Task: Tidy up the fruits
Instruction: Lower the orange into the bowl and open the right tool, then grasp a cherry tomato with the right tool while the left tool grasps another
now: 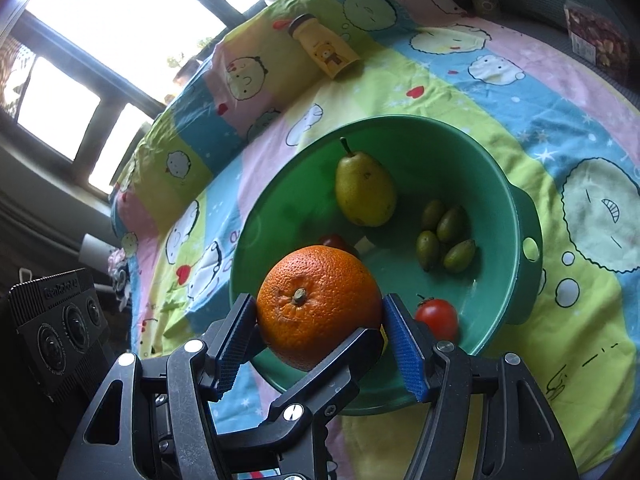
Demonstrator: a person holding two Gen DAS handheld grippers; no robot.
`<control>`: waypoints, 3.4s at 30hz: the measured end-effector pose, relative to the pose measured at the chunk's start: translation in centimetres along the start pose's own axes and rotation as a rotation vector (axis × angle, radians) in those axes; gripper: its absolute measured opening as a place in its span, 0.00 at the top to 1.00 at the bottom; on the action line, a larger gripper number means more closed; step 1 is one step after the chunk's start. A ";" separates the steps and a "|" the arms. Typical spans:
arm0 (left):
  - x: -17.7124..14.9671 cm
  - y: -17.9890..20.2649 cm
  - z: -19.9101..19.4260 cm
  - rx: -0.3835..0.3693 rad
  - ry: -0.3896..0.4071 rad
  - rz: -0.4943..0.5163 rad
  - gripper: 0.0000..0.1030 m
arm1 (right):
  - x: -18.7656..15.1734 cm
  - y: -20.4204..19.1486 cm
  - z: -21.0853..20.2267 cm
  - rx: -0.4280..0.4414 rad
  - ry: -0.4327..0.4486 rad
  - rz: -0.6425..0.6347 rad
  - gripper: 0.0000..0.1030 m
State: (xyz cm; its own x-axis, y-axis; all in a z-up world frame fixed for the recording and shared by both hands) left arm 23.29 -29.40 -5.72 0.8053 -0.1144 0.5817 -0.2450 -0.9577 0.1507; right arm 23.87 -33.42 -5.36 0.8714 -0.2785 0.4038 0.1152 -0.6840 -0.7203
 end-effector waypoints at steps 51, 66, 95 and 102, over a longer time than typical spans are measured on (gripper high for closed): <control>-18.1 -18.4 -8.3 0.161 -0.203 -0.487 0.55 | -21.0 -10.9 8.2 0.081 -0.560 -0.518 0.53; -18.0 -17.3 -7.8 0.157 -0.201 -0.470 0.73 | -21.5 -9.9 9.5 0.007 -0.572 -0.540 0.67; -16.8 -19.8 -10.8 0.285 -0.072 -0.514 0.73 | -16.2 -9.2 9.2 0.046 -0.431 -0.315 0.69; -17.7 -21.7 -11.6 0.298 -0.077 -0.571 0.73 | -15.1 -11.7 11.6 0.092 -0.393 -0.291 0.47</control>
State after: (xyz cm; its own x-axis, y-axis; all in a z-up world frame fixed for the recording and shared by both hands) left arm 8.11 -3.52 -10.05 0.8036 0.4265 0.4151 0.3847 -0.9044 0.1845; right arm 14.91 -13.33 -9.57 0.9088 0.2027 0.3648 0.4064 -0.6284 -0.6633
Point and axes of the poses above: each gripper's, at about its wrist camera, not at the fingertips, and z roughly the way its jaws point, y to its right, x to its top, the point moved 8 cm from there along z, roughly the way its jaws point, and after that the axes turned 12 degrees about x, right-handed, at the moved point
